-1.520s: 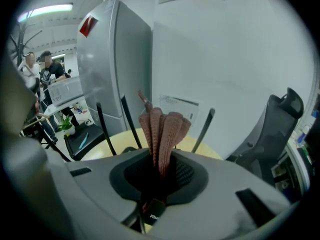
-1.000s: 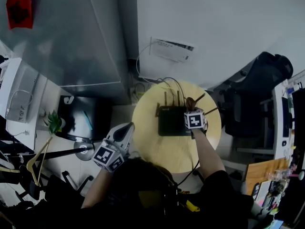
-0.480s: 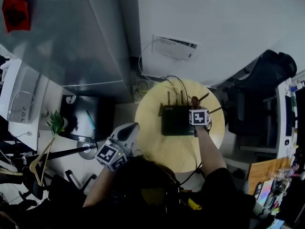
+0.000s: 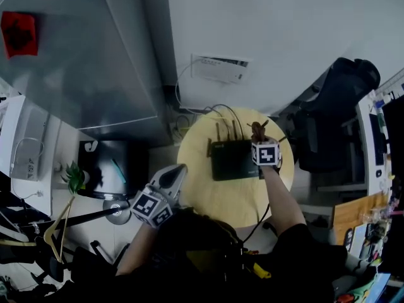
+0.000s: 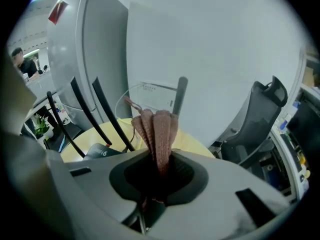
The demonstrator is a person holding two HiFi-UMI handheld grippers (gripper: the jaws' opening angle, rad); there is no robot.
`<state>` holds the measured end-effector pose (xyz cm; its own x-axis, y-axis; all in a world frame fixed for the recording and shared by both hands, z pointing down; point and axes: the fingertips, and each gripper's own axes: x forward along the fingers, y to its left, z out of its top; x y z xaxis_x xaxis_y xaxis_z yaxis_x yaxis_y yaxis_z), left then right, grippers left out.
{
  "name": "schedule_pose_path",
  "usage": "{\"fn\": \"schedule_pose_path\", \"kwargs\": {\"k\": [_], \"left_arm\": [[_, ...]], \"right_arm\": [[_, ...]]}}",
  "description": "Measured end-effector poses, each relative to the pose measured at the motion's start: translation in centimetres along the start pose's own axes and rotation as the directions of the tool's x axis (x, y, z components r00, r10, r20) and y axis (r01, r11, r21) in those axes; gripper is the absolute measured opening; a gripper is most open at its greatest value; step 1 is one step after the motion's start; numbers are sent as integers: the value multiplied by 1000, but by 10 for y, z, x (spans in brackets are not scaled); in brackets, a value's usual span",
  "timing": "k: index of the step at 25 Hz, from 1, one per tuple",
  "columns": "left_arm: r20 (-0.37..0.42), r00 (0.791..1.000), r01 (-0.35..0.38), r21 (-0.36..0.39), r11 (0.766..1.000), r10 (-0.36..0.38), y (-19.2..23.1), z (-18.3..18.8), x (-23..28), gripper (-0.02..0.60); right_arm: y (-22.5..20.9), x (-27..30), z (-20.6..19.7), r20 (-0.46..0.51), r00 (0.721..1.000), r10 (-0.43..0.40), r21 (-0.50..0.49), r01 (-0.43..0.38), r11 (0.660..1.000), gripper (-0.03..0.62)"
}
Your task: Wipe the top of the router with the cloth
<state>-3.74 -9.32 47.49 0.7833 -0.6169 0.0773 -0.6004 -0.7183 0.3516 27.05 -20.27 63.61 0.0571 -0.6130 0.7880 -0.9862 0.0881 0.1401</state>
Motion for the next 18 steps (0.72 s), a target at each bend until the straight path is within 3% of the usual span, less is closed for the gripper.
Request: {"fn": "schedule_pose_path", "kwargs": {"k": [12,18], "left_arm": [[43,997,66,20,998,-67,-19,15,6,-3],[38,993,107,26,994,-108,-32,15,13,-3]], "right_arm": [[-12,-53,32,124,992,-38,15,36,999,61],[-18,-90,48,245,969,-39,44,29,999,62]]}}
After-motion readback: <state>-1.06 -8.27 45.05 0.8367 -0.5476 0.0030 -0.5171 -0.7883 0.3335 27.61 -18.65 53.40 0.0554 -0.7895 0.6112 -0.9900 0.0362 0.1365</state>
